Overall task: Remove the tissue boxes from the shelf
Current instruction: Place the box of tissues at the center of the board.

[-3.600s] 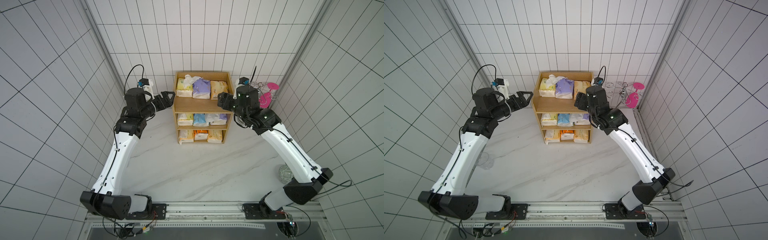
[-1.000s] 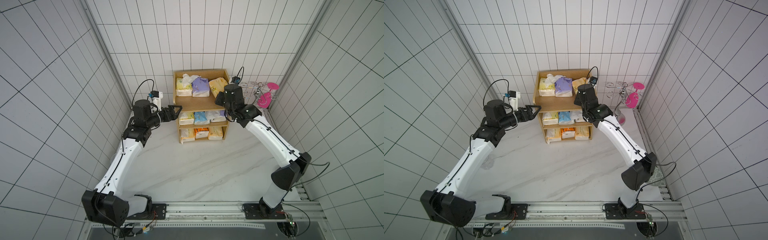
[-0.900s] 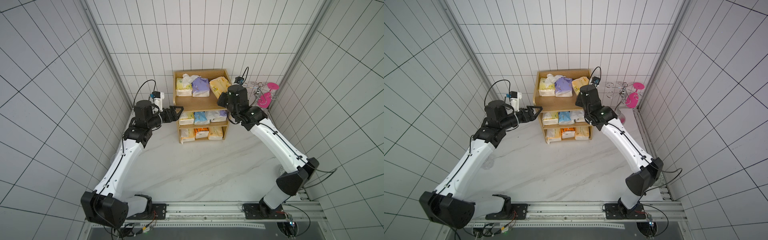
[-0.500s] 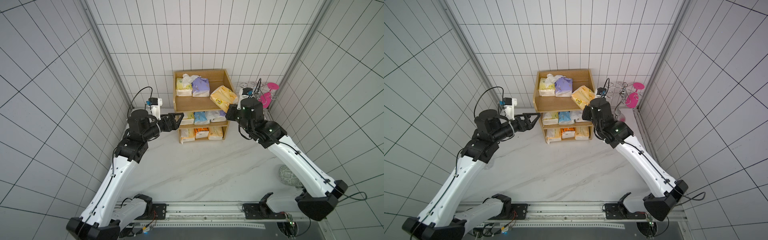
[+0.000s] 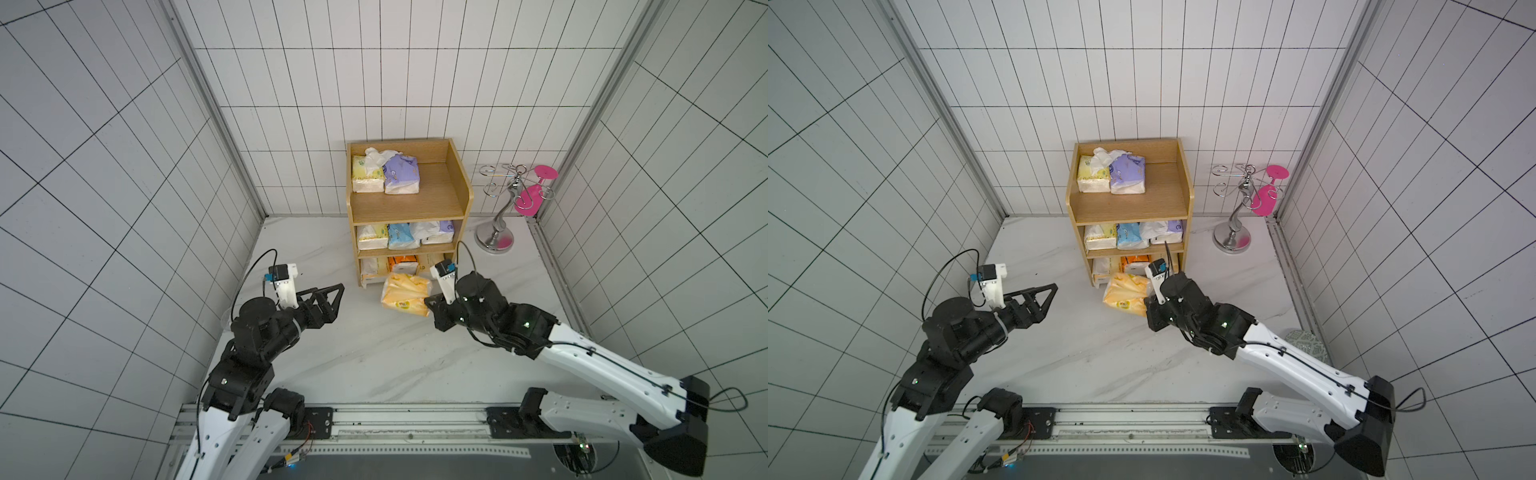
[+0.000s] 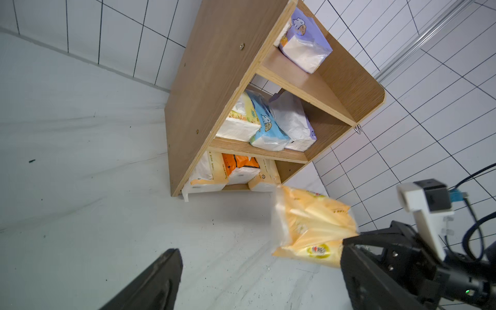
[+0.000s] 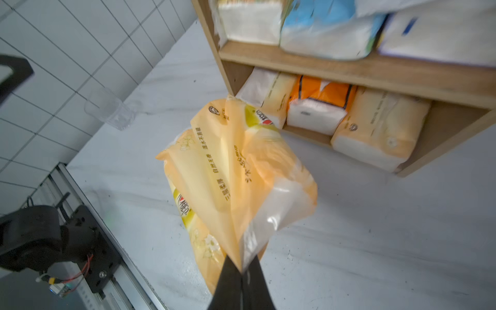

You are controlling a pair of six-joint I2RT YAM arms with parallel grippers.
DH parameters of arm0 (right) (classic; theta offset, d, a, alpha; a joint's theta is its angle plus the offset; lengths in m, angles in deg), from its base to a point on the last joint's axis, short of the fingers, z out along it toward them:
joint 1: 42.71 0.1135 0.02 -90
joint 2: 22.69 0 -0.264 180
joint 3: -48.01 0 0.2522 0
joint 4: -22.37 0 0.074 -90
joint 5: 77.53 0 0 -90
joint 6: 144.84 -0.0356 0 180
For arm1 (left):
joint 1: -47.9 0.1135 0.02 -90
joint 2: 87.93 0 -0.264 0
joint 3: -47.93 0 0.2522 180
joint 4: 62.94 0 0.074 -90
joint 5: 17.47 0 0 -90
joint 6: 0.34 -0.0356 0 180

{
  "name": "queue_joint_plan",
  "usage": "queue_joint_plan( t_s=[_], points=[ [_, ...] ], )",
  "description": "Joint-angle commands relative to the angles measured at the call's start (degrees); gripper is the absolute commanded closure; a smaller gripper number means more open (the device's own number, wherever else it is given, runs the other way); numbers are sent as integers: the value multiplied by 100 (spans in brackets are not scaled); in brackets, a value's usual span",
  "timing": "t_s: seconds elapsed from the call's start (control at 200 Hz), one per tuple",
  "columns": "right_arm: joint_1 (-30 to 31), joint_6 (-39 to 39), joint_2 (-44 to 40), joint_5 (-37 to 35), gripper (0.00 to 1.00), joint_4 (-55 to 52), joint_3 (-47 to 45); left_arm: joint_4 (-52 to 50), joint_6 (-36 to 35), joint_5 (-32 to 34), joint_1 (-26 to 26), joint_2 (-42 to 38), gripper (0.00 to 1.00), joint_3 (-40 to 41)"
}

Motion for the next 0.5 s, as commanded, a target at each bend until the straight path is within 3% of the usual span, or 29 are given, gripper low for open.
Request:
queue_joint_plan(
  t_s=[0.0,0.09,0.19,0.29,0.43,0.495],
  points=[
    [244,-169,205,157,100,1082,-866,-216,496,204,-17,-340,9,429],
    [370,-415,360,160,91,1865,-1471,-245,866,207,-16,-553,11,723],
    [428,-627,445,85,66,2367,-1931,-333,1082,200,-16,-717,11,942],
    [438,-730,408,-62,42,2117,-2016,-423,1189,174,-21,-761,11,1106],
    [380,-931,-44,-980,40,1279,-2033,-514,1180,132,-25,-635,11,1203],
    [235,-912,-306,-1030,40,1154,-2136,-510,1150,108,-40,-514,10,1243]
  ],
)
